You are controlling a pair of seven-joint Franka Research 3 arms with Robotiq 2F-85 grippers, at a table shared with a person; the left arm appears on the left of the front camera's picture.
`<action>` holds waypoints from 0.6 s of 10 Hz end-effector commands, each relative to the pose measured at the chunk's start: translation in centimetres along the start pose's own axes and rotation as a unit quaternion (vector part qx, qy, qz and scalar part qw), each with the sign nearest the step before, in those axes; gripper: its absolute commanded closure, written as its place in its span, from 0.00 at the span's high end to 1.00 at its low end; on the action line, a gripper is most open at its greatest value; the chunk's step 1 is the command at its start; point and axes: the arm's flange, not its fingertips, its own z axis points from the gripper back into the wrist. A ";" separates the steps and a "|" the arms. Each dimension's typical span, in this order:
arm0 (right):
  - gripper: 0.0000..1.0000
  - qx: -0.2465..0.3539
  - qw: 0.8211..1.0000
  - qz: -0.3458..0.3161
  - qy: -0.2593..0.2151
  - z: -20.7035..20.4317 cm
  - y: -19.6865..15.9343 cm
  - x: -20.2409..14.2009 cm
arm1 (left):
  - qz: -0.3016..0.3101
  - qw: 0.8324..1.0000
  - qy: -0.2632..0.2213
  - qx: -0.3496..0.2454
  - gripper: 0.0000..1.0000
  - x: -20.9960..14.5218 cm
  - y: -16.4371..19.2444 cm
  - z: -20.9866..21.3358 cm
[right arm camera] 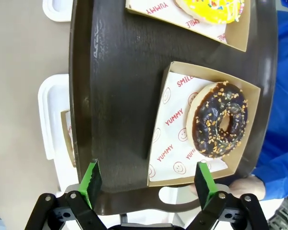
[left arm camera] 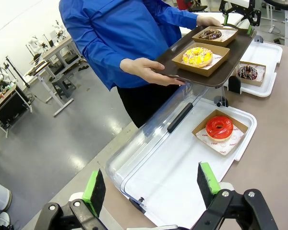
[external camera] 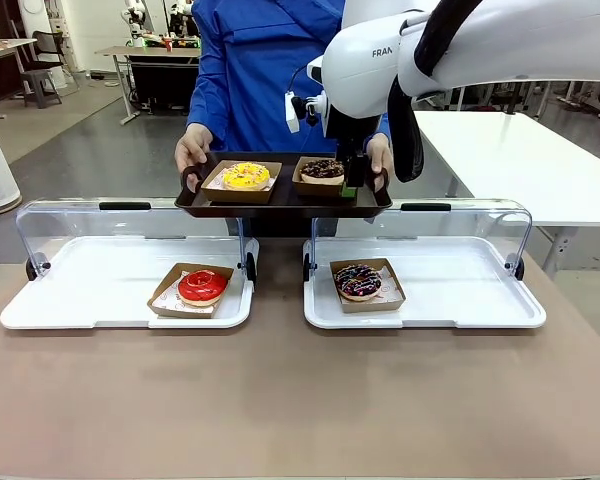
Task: Provide the desired donut to the person.
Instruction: Place the picked Paper togo box onto the Handle tray extended by the person.
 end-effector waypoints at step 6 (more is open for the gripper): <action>1.00 0.000 1.000 0.000 -0.003 0.1 -0.1 -0.1 | 0.004 1.000 0.004 0.004 1.00 0.0 0.0 -0.1</action>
